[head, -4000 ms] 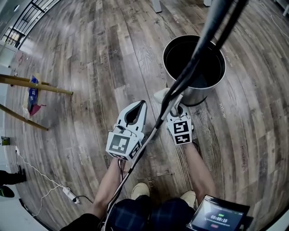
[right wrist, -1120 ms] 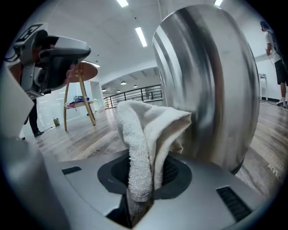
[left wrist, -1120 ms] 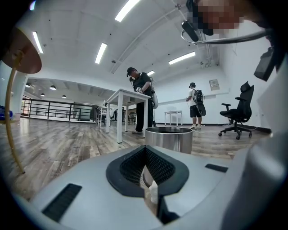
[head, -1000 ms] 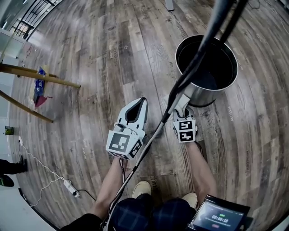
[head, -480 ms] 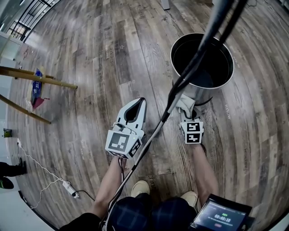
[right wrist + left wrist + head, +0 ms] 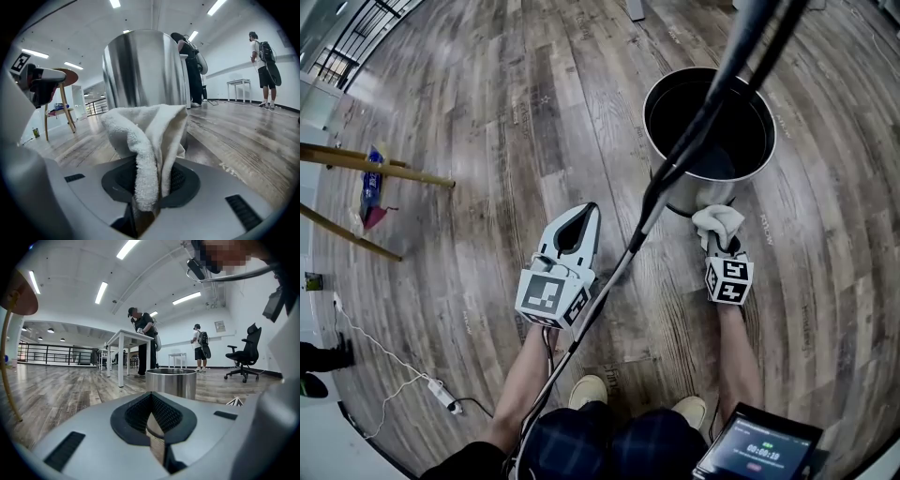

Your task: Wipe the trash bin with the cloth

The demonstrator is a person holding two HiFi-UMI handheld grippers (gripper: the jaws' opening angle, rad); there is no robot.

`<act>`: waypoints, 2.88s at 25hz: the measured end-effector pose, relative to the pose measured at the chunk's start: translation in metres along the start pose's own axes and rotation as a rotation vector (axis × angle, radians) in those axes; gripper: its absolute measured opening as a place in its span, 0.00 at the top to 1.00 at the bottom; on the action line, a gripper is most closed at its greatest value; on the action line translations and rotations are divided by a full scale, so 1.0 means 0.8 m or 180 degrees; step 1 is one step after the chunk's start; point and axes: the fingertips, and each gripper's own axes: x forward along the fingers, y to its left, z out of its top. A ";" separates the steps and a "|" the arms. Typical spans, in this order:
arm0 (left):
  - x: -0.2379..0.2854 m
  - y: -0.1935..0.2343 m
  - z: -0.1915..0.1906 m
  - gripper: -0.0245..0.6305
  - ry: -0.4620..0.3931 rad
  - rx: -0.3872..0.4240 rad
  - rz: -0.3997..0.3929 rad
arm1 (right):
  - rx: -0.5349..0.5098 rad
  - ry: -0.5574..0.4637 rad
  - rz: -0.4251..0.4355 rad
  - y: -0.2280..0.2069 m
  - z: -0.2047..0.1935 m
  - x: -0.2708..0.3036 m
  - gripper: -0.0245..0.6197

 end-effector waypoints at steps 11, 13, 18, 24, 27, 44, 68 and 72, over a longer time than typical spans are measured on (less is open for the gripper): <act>-0.006 0.013 0.006 0.97 -0.0032 0.0010 0.0078 | 0.0242 0.0034 -0.0381 -0.088 0.008 0.010 0.82; -0.006 0.015 0.007 0.97 -0.0041 -0.0003 0.0085 | 0.0219 0.0047 -0.0367 -0.086 0.009 0.011 0.82; -0.008 0.005 0.007 0.97 -0.0035 -0.0001 0.0046 | 0.0088 -0.0018 -0.0320 -0.076 0.016 -0.009 0.82; -0.014 0.005 0.011 0.97 -0.0054 -0.0012 0.0067 | 0.0095 -0.0342 -0.0296 -0.070 0.051 -0.065 0.82; -0.017 0.005 0.012 0.97 -0.0066 -0.0015 0.0074 | 0.0108 -0.0519 -0.0260 -0.058 0.074 -0.090 0.82; -0.011 -0.025 0.049 0.97 -0.0104 -0.0005 -0.0094 | -0.0228 -0.1078 0.0585 0.125 0.222 -0.198 0.82; -0.193 -0.082 0.579 0.97 -0.0064 0.0093 -0.0223 | -0.0174 -0.1028 0.0596 0.230 0.660 -0.532 0.82; -0.215 -0.083 0.642 0.97 -0.0097 0.0031 -0.0246 | -0.0139 -0.1079 0.0581 0.244 0.719 -0.572 0.82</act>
